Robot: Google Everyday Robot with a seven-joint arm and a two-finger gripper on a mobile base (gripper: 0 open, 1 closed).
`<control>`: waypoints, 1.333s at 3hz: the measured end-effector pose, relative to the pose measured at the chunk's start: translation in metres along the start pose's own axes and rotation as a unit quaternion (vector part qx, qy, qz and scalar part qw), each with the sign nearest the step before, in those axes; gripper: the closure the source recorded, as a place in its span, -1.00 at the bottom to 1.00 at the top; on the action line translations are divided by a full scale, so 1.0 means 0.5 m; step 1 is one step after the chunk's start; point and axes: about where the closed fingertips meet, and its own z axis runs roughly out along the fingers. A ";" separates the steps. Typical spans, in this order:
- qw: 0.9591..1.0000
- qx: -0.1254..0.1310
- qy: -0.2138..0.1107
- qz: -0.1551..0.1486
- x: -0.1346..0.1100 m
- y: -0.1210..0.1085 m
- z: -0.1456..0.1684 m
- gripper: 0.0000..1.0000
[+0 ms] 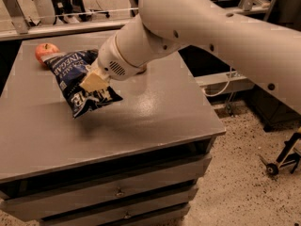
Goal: Move blue chip bag near apple
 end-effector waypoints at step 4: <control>0.993 0.098 -0.024 0.069 -0.038 -0.278 0.037 1.00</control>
Offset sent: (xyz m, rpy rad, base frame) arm 0.0966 -0.0039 0.0105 0.0711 -0.0681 -0.1606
